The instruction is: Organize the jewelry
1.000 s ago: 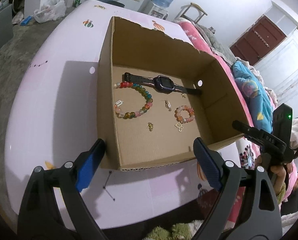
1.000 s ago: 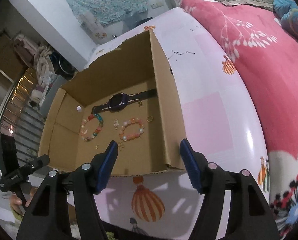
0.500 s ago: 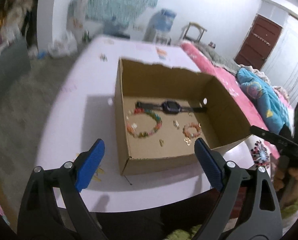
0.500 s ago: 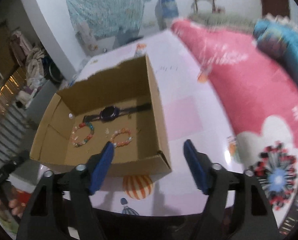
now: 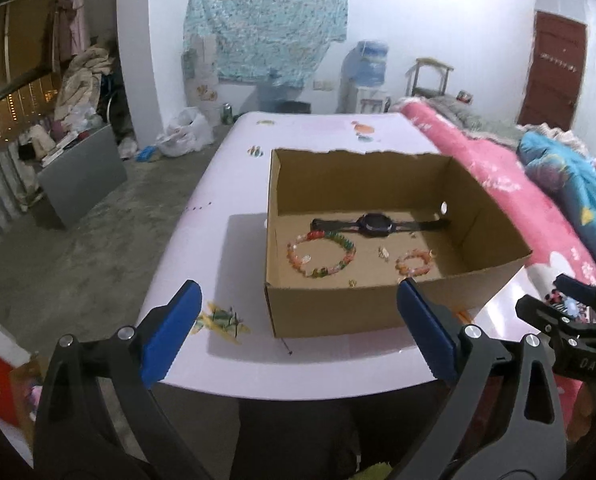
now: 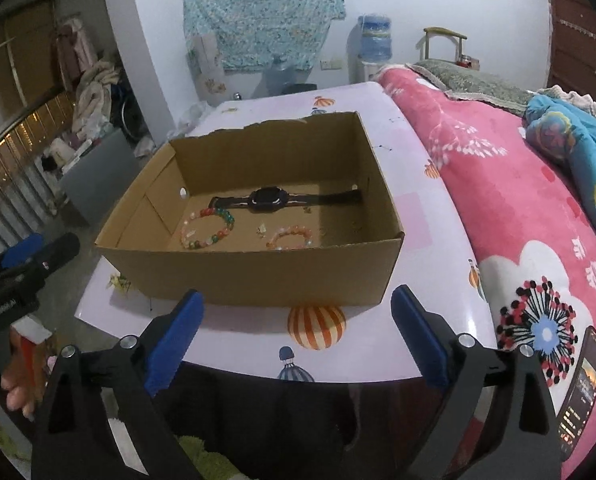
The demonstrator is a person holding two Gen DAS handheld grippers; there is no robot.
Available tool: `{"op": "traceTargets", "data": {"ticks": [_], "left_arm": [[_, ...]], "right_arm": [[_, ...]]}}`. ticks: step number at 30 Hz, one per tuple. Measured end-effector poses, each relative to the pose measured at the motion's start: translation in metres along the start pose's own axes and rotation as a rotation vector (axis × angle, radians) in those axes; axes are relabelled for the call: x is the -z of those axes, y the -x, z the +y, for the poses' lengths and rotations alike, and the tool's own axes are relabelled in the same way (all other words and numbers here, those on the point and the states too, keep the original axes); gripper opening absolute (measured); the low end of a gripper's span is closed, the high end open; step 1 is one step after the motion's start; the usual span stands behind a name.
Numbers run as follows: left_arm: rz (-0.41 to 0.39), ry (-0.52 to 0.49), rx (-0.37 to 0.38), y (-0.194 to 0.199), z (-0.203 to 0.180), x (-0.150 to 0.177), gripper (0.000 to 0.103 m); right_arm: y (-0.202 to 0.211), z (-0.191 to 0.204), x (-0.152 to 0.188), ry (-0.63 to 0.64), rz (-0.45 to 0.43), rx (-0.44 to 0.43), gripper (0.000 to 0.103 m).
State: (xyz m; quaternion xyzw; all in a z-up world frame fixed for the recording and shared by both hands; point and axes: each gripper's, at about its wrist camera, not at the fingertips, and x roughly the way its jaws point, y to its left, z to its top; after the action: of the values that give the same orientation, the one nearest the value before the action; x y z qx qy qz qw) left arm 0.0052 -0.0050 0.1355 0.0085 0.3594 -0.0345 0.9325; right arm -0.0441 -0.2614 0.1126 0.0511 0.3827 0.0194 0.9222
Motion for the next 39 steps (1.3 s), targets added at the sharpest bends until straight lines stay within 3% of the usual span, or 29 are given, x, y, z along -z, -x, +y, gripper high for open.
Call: {"op": "traceTargets", "data": {"ticks": [9, 23, 39], "left_arm": [[0.138, 0.026, -0.022, -0.02, -0.014, 0.006, 0.095], [0.15, -0.027, -0.049, -0.028, -0.028, 0.006, 0.094], [0.154, -0.004, -0.043, -0.028, -0.026, 0.007, 0.095]], "right_arm": [[-0.016, 0.008, -0.003, 0.003, 0.059, 0.029, 0.095], [-0.029, 0.014, -0.002, 0.0, 0.124, 0.038, 0.095], [-0.029, 0.013, -0.003, -0.005, 0.128, 0.055, 0.095]]}}
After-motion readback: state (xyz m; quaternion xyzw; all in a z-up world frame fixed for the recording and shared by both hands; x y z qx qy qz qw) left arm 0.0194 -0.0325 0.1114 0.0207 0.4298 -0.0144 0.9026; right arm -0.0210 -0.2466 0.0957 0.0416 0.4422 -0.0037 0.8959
